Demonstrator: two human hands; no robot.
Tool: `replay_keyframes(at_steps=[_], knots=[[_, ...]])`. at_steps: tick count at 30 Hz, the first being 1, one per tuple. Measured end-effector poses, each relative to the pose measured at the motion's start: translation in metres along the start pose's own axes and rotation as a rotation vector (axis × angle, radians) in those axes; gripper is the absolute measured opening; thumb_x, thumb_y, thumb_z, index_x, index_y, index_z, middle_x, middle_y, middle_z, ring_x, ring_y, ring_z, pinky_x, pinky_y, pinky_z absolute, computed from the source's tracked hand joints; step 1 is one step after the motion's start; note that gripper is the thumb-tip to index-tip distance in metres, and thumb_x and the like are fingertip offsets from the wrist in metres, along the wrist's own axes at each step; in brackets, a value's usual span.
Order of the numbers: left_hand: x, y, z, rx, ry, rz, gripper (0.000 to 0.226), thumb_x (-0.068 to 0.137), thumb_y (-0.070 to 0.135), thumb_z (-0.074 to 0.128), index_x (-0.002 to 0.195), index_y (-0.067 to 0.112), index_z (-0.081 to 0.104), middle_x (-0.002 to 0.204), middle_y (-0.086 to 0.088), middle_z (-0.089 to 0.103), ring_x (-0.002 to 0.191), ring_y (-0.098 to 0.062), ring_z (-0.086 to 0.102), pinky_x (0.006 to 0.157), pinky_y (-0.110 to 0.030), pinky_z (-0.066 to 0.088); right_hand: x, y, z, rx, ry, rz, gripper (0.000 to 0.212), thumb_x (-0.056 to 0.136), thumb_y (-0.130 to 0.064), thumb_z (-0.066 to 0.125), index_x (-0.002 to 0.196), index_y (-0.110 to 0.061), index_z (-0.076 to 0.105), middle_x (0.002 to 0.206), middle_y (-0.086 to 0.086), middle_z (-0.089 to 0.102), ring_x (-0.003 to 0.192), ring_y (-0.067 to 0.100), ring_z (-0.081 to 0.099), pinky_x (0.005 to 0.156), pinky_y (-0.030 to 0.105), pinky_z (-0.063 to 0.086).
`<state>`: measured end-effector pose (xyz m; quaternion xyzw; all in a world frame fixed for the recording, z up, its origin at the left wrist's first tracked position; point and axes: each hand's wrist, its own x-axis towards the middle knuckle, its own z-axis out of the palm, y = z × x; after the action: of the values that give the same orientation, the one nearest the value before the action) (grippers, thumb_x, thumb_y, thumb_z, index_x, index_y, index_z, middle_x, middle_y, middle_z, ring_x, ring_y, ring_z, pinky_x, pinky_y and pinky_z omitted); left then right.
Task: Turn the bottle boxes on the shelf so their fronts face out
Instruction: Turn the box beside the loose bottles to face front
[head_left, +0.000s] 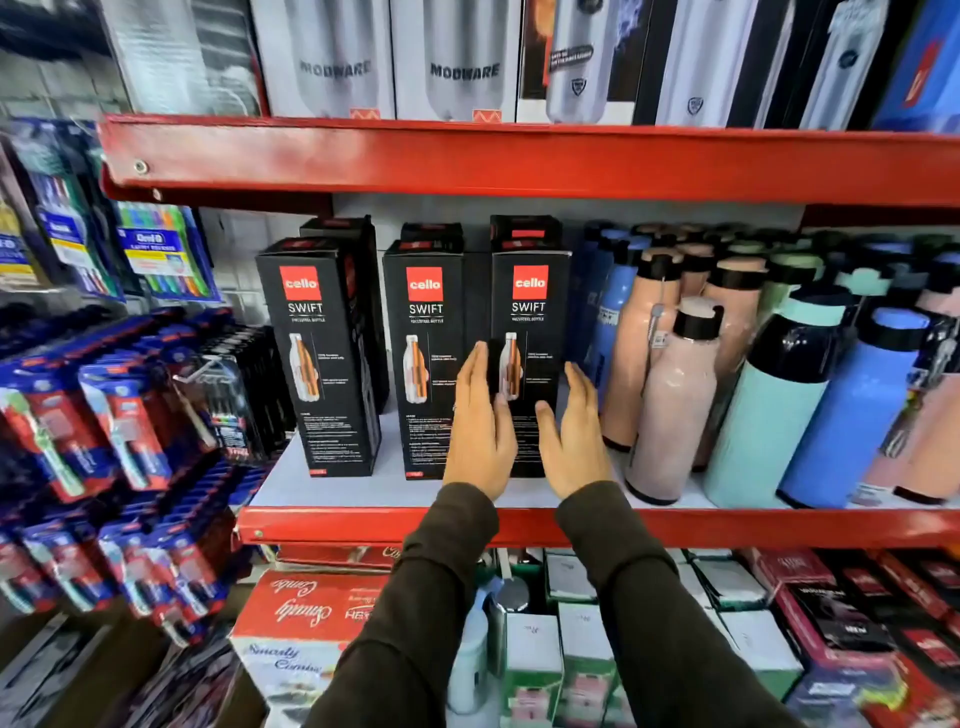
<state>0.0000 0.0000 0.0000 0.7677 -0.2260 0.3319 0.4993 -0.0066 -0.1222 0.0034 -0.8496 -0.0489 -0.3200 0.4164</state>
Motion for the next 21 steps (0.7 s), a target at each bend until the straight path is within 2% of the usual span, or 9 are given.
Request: replay_keyframes(at_steps=[2, 4, 6, 8, 10, 12, 15, 19, 21], knots=[[0.002, -0.004, 0.007, -0.042, 0.019, -0.112, 0.057, 0.104, 0.023, 0.034, 0.156, 0.017, 0.013, 0.164, 0.0, 0.016, 0.149, 0.0, 0.014, 0.117, -0.011, 0.011, 0.002, 0.006, 0.003, 0.039, -0.006, 0.015, 0.054, 0.098, -0.02, 0.046, 0.149, -0.018, 0.026, 0.152, 0.003, 0.035, 0.138, 0.008, 0.032, 0.11, 0.015, 0.021], [0.001, -0.006, 0.014, -0.083, -0.008, -0.25, 0.055, 0.104, 0.024, 0.035, 0.155, 0.013, 0.016, 0.162, -0.004, 0.022, 0.15, -0.01, 0.019, 0.118, -0.018, 0.014, 0.0, 0.011, 0.008, 0.09, -0.028, -0.005, 0.051, 0.096, -0.014, 0.047, 0.145, -0.023, 0.033, 0.137, -0.004, 0.044, 0.121, -0.019, 0.035, 0.099, -0.004, 0.019], [0.001, -0.008, 0.019, -0.158, -0.029, -0.354, 0.053, 0.105, 0.028, 0.034, 0.154, 0.013, 0.022, 0.159, -0.002, 0.029, 0.148, -0.013, 0.025, 0.115, -0.017, 0.017, -0.001, 0.016, 0.012, 0.151, -0.03, 0.001, 0.054, 0.094, -0.009, 0.048, 0.14, -0.035, 0.033, 0.127, -0.011, 0.045, 0.111, -0.03, 0.034, 0.089, -0.009, 0.023], [0.001, -0.011, 0.021, -0.244, -0.021, -0.415, 0.051, 0.105, 0.034, 0.032, 0.152, 0.015, 0.029, 0.155, 0.003, 0.035, 0.145, -0.013, 0.031, 0.114, -0.015, 0.021, -0.001, 0.018, 0.013, 0.172, -0.046, 0.01, 0.065, 0.093, -0.009, 0.05, 0.132, -0.058, 0.03, 0.127, -0.015, 0.045, 0.114, -0.027, 0.038, 0.092, -0.005, 0.028], [0.0, -0.013, 0.022, -0.366, 0.016, -0.471, 0.052, 0.103, 0.042, 0.03, 0.15, 0.02, 0.035, 0.154, 0.002, 0.04, 0.143, -0.012, 0.036, 0.12, -0.027, 0.024, -0.002, 0.02, 0.014, 0.2, -0.055, 0.055, 0.077, 0.09, -0.009, 0.056, 0.126, -0.07, 0.025, 0.132, -0.013, 0.049, 0.122, -0.009, 0.046, 0.102, 0.013, 0.038], [-0.001, -0.009, 0.02, -0.47, 0.022, -0.512, 0.053, 0.098, 0.052, 0.03, 0.145, 0.03, 0.042, 0.151, 0.006, 0.045, 0.141, -0.009, 0.039, 0.122, -0.036, 0.026, -0.001, 0.021, 0.013, 0.22, -0.05, 0.077, 0.075, 0.083, -0.012, 0.064, 0.129, -0.061, 0.031, 0.133, -0.006, 0.055, 0.125, 0.009, 0.052, 0.104, 0.031, 0.044], [-0.003, -0.005, 0.018, -0.575, 0.026, -0.537, 0.039, 0.093, 0.058, 0.033, 0.125, 0.048, 0.054, 0.133, 0.014, 0.057, 0.132, -0.008, 0.05, 0.118, -0.036, 0.033, 0.005, 0.026, 0.009, 0.194, -0.024, 0.064, 0.079, 0.069, -0.025, 0.078, 0.135, -0.038, 0.037, 0.129, -0.005, 0.059, 0.121, 0.011, 0.056, 0.101, 0.034, 0.048], [-0.01, -0.003, 0.019, -0.59, 0.093, -0.501, 0.047, 0.093, 0.055, 0.037, 0.125, 0.031, 0.062, 0.126, 0.004, 0.066, 0.123, -0.01, 0.06, 0.11, -0.038, 0.045, 0.012, 0.031, 0.001, 0.17, -0.012, 0.072, 0.092, 0.054, -0.042, 0.088, 0.132, -0.037, 0.041, 0.125, -0.012, 0.062, 0.117, 0.006, 0.058, 0.095, 0.028, 0.05], [-0.014, -0.001, 0.021, -0.577, 0.115, -0.464, 0.044, 0.096, 0.05, 0.037, 0.123, 0.028, 0.064, 0.125, 0.006, 0.068, 0.123, -0.01, 0.061, 0.107, -0.035, 0.048, 0.015, 0.032, -0.001, 0.16, 0.005, 0.088, 0.095, 0.05, -0.049, 0.088, 0.131, -0.037, 0.041, 0.123, -0.013, 0.064, 0.113, 0.006, 0.06, 0.093, 0.027, 0.051]])
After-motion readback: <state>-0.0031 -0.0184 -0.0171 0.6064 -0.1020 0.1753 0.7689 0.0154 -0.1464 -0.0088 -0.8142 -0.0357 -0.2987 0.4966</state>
